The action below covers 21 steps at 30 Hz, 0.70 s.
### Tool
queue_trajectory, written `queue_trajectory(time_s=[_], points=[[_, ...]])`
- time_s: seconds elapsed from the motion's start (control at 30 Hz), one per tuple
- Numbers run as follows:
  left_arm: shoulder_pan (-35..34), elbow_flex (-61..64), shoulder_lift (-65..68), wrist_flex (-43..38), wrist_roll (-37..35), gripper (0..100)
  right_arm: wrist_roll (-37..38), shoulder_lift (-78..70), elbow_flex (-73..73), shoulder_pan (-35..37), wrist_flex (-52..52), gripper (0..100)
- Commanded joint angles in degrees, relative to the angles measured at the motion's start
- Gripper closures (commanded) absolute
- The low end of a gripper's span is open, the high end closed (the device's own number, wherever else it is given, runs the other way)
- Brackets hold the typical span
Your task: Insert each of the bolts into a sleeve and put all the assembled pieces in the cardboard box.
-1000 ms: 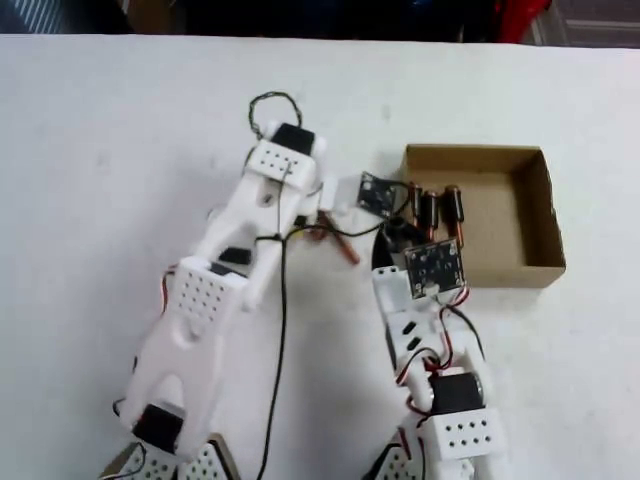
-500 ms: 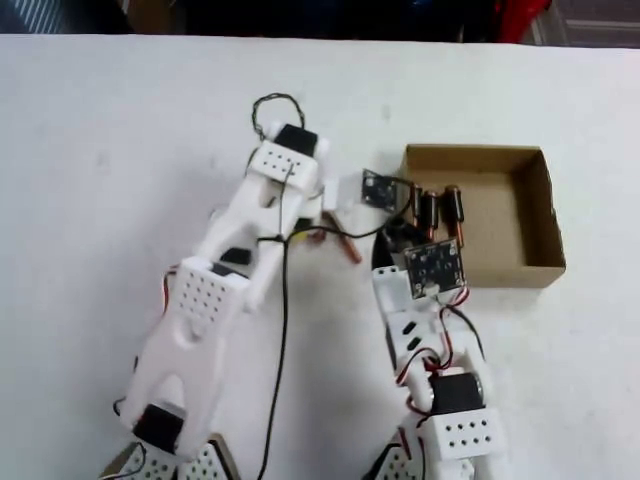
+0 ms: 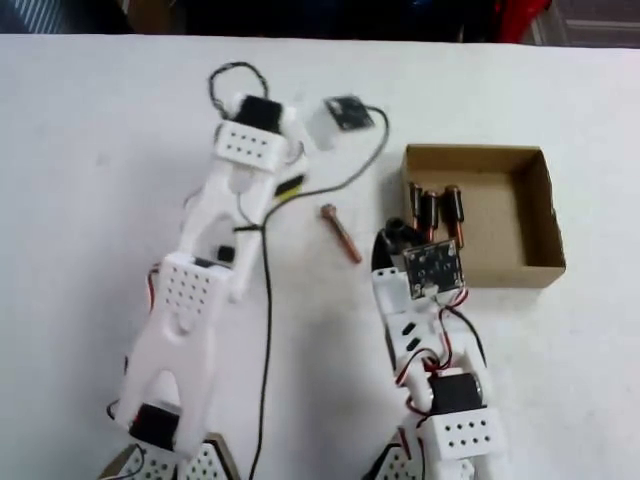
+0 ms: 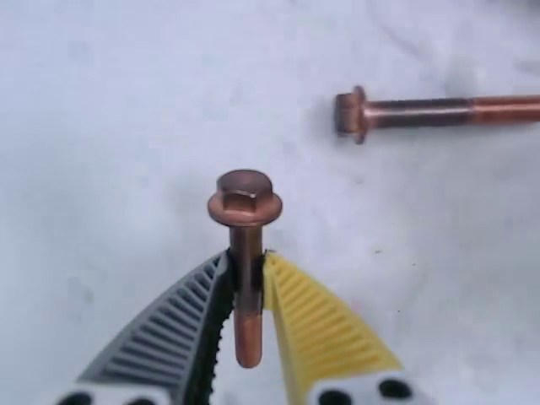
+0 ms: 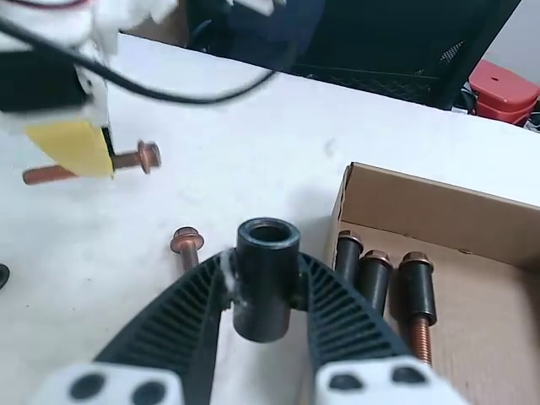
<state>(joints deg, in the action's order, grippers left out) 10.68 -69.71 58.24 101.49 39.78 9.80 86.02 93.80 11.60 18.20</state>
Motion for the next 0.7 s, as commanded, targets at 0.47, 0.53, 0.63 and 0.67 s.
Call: queue_trajectory(time_s=[0.47, 0.53, 0.63, 0.67], points=[[-9.5, 13.4, -17.3, 0.9, -8.1, 98, -0.2, 0.9, -0.8, -0.4, -1.4, 98.1], [-10.0, 19.6, -21.8, 0.7, -8.1, 98, -0.2, 0.9, -0.8, -0.4, -1.4, 98.1], [-11.6, 27.7, -27.5, 0.4, -8.1, 98, -0.2, 0.9, -0.8, -0.4, -1.4, 98.1], [-12.5, 30.2, -29.1, 0.4, -8.1, 98, -0.2, 0.9, -0.8, -0.4, -1.4, 98.1]])
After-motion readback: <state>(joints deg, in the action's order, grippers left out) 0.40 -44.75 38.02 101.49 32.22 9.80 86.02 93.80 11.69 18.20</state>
